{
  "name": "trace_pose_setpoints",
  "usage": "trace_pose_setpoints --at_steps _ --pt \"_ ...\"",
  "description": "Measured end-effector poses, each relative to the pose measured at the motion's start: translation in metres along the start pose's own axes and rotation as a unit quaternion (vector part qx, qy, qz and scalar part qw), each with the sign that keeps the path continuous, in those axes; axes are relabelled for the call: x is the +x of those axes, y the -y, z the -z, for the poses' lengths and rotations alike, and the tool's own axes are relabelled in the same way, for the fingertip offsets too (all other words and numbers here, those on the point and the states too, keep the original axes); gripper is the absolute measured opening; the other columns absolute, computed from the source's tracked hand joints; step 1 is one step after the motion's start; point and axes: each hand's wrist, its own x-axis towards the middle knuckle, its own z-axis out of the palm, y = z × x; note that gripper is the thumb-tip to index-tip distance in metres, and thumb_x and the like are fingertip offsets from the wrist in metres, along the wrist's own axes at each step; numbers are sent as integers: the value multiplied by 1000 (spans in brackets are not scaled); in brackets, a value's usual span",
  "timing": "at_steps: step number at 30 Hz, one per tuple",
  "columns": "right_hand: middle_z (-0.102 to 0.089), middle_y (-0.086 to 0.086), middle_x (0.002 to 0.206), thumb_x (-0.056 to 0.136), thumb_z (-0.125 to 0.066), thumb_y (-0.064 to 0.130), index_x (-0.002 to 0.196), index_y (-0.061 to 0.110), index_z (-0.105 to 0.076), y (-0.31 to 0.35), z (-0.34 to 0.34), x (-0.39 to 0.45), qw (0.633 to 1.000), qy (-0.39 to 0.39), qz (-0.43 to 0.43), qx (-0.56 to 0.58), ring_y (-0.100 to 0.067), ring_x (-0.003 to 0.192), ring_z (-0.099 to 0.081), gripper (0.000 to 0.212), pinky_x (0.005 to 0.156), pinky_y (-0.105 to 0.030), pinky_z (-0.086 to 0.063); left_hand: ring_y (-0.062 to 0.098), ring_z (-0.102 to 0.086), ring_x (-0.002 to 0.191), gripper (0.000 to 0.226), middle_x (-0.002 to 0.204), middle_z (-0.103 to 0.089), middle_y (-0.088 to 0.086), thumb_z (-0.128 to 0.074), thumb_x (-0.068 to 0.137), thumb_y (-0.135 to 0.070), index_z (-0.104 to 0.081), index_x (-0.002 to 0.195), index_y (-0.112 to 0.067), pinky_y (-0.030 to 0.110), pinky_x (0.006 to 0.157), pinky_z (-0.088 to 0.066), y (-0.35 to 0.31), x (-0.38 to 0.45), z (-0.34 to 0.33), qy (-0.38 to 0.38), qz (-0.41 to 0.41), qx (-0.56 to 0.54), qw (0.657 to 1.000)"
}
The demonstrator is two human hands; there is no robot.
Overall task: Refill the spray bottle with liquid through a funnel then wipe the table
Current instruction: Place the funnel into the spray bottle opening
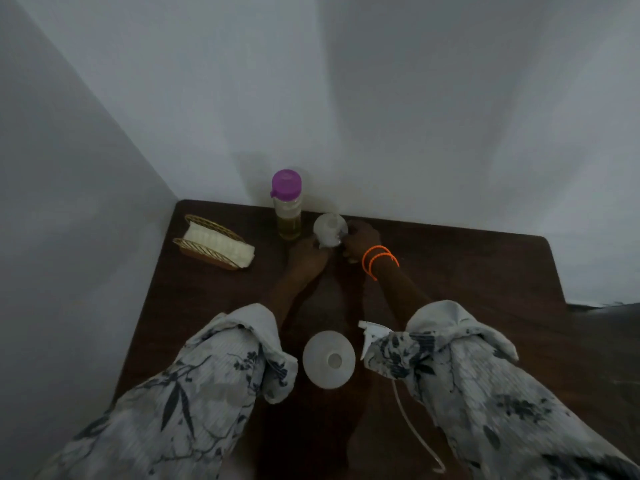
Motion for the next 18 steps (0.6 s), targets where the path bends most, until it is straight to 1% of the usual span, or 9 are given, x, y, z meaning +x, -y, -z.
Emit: trace_pose_setpoints --at_steps 3,6,8,10,12,14,16,17,18 --pt "-73 -19 86 82 -67 16 99 9 -70 4 2 -5 999 2 -16 32 -33 67 -72 18 62 -51 -62 26 -68 109 49 121 -69 4 -69 93 -14 -61 142 -20 47 100 -57 3 5 -2 -5 29 -86 996" --pt "-71 -18 81 88 -66 22 88 9 -69 7 8 -17 997 -15 -41 69 -31 64 -71 13 65 -51 -62 18 -68 93 51 129 -68 14 -68 93 -11 -60 143 -15 39 86 -62 6 10 -3 6 97 -175 980" --pt "-73 -17 81 93 -62 35 78 11 -68 6 13 -23 996 -34 -52 71 -35 73 -73 28 72 -51 -62 12 -64 82 43 129 -68 17 -66 95 -9 -62 138 -9 27 72 -57 5 5 -3 23 130 -238 962" --pt "-74 -18 83 92 -61 46 71 12 -67 2 17 -29 994 -57 -64 66 -35 75 -73 41 75 -49 -61 12 -65 79 33 110 -73 10 -67 96 -14 -67 129 -12 22 64 -55 2 -4 -2 19 163 -276 947" --pt "-74 -17 88 88 -64 51 73 13 -67 0 21 -36 990 -71 -78 95 -34 77 -73 41 72 -50 -62 12 -64 78 23 97 -72 4 -69 96 -21 -71 118 -15 22 68 -56 0 -8 -1 7 175 -282 943" --pt "-72 -16 95 87 -68 47 84 11 -68 2 27 -48 984 -78 -90 134 -34 81 -73 36 68 -50 -63 11 -59 71 16 88 -70 3 -70 96 -25 -72 107 -14 25 76 -53 -3 -11 1 -4 174 -281 944" --pt "-71 -17 96 89 -68 45 94 9 -68 3 33 -62 978 -77 -99 166 -32 79 -73 37 62 -48 -63 10 -55 62 18 86 -69 5 -72 94 -25 -73 106 -11 24 67 -50 -10 -18 3 -11 163 -291 943" --pt "-71 -18 96 90 -66 46 95 8 -68 3 36 -68 975 -80 -99 184 -31 76 -73 38 58 -47 -63 10 -57 62 21 90 -71 6 -73 94 -24 -73 109 -10 21 61 -49 -14 -24 5 -10 152 -298 942" --pt "-72 -18 94 90 -64 48 94 9 -69 5 38 -77 971 -86 -98 202 -30 73 -74 40 55 -45 -62 10 -62 69 24 97 -73 6 -74 93 -23 -73 112 -9 21 58 -50 -18 -29 7 -8 140 -308 941"
